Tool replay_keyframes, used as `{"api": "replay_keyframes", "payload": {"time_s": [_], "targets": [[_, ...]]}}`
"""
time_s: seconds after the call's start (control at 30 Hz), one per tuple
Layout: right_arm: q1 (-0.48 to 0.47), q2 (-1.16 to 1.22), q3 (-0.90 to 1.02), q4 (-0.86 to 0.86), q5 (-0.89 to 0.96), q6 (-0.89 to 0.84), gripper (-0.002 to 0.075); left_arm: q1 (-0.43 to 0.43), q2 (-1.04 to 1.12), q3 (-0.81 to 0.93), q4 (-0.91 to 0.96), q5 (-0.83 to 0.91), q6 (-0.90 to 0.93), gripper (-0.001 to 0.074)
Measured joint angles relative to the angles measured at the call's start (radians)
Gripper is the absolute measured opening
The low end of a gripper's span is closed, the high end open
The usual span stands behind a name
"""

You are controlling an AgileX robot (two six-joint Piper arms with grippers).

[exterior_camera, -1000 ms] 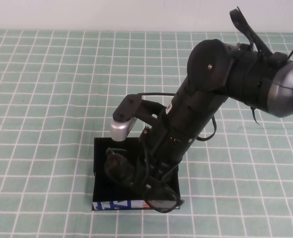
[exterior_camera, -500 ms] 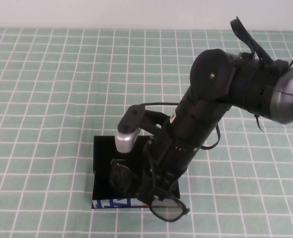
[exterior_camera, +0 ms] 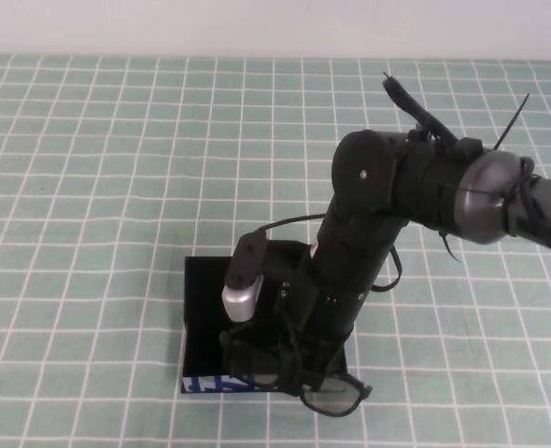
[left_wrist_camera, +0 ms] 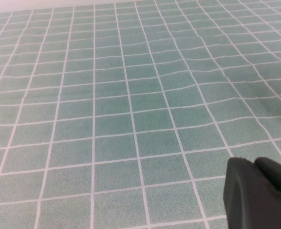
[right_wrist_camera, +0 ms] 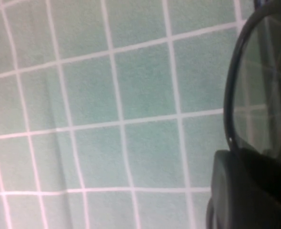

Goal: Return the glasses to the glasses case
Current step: Place the glasses in the glasses case

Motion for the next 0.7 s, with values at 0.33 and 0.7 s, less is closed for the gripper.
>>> {"api": "replay_keyframes", "payload": {"time_s": [0.33, 0.7], "targets": [[0.000, 0.002, -0.171, -0.078, 0.000, -0.002, 0.0073, 0.000, 0.000, 0.000, 0.000, 0.000, 0.000, -0.0004], [0.000, 0.064, -0.212, -0.042, 0.002, 0.018, 0.0072, 0.000, 0.000, 0.000, 0.000, 0.000, 0.000, -0.0004]]}}
